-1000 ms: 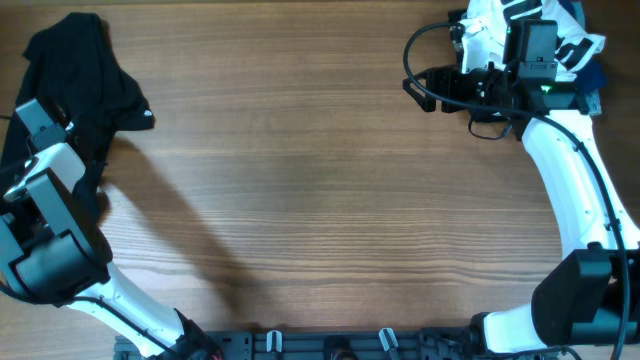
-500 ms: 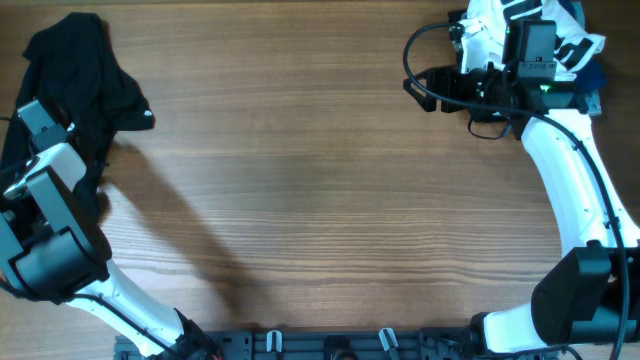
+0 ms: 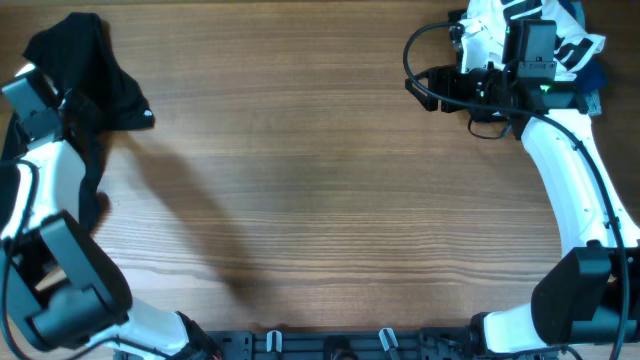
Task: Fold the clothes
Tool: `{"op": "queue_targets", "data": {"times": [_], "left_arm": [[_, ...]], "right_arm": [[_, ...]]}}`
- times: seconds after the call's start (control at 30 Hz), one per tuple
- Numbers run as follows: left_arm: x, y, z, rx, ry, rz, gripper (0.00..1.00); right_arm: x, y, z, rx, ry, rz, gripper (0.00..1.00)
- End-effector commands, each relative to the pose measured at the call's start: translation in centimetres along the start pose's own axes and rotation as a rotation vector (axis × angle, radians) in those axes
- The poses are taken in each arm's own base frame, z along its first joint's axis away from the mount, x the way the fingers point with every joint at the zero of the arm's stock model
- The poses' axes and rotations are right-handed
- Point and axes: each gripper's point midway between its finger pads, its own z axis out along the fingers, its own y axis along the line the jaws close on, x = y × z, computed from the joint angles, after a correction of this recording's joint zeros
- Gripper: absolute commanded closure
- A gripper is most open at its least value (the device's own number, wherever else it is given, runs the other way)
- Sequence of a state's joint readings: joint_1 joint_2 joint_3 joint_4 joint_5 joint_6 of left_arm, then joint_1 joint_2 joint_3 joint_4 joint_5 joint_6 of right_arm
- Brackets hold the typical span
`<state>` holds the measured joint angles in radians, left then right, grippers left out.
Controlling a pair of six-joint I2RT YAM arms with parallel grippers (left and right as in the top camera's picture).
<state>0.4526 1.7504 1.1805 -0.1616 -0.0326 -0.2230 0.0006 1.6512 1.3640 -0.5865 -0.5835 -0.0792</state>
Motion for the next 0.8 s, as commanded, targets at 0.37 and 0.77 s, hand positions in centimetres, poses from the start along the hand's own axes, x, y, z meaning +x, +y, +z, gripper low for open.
{"op": "queue_targets", "data": {"times": [0.37,0.77], "left_arm": [[9.7,-26.8,-14.1,0.650,0.142,0.224,0.96],[11.7,-38.0,-25.4,0.986,0.049,0.301,0.96]], "right_arm": [[-1.2,-0.7,-0.3,0.005,-0.038,0.076,0.29],[-0.9,-3.0,-1.9,0.006,-0.052,0.217,0.29]]}}
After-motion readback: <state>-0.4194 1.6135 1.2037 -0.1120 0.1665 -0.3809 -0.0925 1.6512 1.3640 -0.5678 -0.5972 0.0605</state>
